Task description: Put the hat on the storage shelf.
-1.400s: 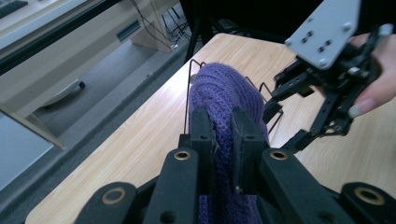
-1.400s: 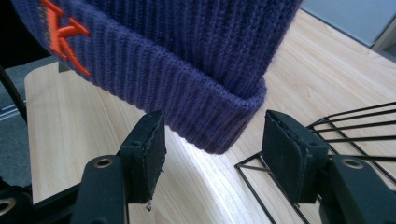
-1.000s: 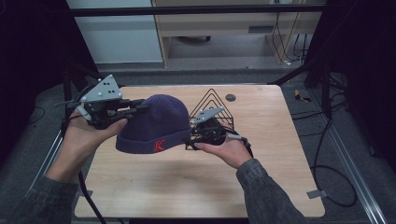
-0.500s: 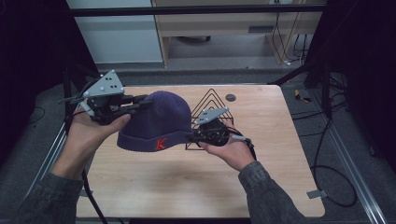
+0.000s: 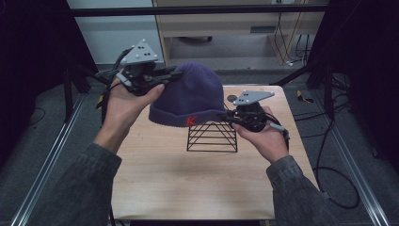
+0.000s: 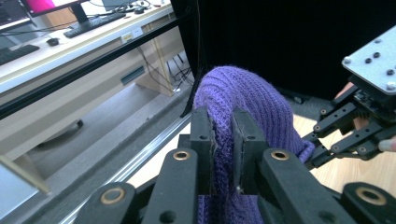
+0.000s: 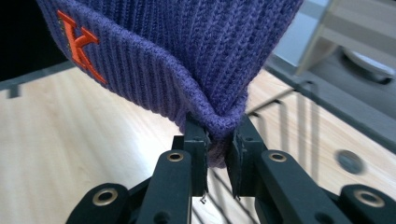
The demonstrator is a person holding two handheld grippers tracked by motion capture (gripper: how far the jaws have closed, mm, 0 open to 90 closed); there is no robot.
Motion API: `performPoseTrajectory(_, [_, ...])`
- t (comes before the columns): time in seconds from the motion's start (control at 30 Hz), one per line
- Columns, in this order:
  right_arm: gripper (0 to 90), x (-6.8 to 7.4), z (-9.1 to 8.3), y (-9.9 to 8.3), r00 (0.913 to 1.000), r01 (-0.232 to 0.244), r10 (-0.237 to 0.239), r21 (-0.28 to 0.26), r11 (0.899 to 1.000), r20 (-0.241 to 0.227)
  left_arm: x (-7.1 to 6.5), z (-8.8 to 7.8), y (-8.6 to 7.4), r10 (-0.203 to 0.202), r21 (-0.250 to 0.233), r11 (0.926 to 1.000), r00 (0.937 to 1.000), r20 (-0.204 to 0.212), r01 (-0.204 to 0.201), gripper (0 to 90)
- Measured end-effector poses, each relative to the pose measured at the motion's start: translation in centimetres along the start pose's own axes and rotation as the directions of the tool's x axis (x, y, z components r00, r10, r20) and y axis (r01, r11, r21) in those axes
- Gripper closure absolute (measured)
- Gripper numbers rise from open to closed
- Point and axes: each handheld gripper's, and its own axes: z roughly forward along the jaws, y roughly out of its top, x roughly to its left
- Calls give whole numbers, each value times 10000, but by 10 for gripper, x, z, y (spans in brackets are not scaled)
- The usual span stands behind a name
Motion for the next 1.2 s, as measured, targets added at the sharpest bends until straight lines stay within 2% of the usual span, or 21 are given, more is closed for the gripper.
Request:
performPoseTrajectory(0.13, [795, -17, -8, -6, 9986, -177, 170, 154, 9997, 491, -1, 21, 4, 334, 323, 9989, 9994, -101, -331, 802])
performPoseTrajectory(0.2, [795, -24, -10, -9, 9975, -352, 339, 210, 9992, 618, -1, 29, 3, 316, 365, 9988, 9994, -111, -312, 802])
performPoseTrajectory(0.27, [794, -30, -12, -12, 9964, -523, 505, 250, 9983, 681, -2, 38, 1, 477, 364, 9982, 9987, -191, -470, 801])
performPoseTrajectory(0.43, [794, -40, -10, -18, 9943, -717, 684, 387, 9967, 821, 3, 55, -6, 67, 121, 9999, 9999, -146, -65, 802])
performPoseTrajectory(0.6, [794, -45, -7, -20, 9919, -831, 764, 645, 9944, 1011, 2, 70, -6, 129, 199, 9997, 9997, -188, -125, 802])
performPoseTrajectory(0.83, [792, -50, -5, -28, 9921, -847, 737, 1087, 9905, 1015, 6, 89, -17, -75, 533, 9985, 9997, -215, 86, 801])
performPoseTrajectory(1.2, [788, -52, -2, -40, 9913, -1008, 881, 1335, 9859, 979, 6, 100, -28, -113, 752, 9971, 9998, -153, 125, 799])
